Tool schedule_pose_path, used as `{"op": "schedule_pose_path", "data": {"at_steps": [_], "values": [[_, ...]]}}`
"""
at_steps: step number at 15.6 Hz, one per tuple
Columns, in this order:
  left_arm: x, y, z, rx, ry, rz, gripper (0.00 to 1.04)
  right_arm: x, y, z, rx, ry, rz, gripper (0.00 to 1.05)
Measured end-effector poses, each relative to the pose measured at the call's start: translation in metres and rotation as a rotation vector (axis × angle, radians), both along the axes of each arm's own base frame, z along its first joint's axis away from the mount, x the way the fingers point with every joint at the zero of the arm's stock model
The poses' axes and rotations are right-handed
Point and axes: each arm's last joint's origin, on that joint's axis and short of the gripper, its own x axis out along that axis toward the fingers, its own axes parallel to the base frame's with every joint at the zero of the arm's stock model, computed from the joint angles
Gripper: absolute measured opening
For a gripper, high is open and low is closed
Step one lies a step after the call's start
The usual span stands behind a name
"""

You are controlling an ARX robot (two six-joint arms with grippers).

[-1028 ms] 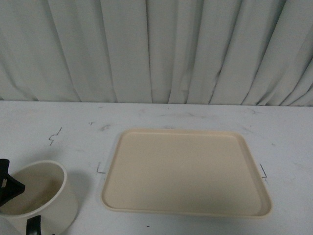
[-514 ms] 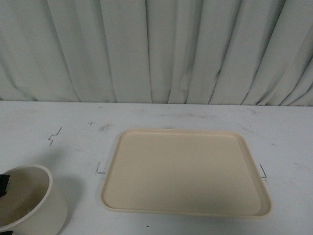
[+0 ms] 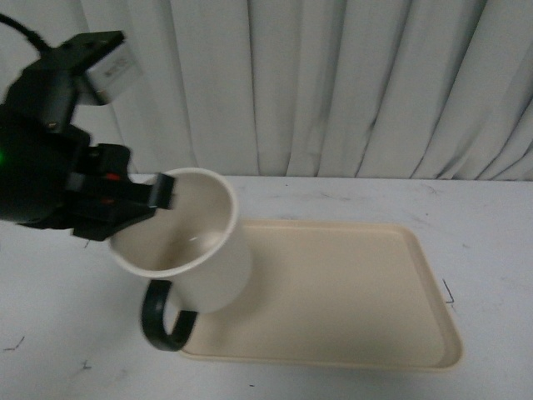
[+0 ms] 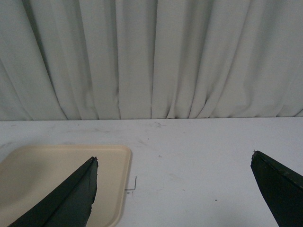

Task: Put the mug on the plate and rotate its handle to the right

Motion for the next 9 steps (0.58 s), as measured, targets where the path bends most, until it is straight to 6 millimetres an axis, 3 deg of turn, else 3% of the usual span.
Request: {"op": "schedule_pose_path", "data": {"at_steps": [2,6,9], "values": [[0.012,-0.041,0.0,-0.013,-0.005,-0.075,0.03,0.0,0.0,0.0,0.0,0.0,0.0,0.98],[0.024,-0.077,-0.005,0.004,0.008,-0.129,0.03,0.0,0.0,0.0,0.0,0.0,0.0,0.98],[0.051,-0.116,-0.031,0.08,0.053,-0.13,0.03,0.0,0.0,0.0,0.0,0.0,0.0,0.98]]}}
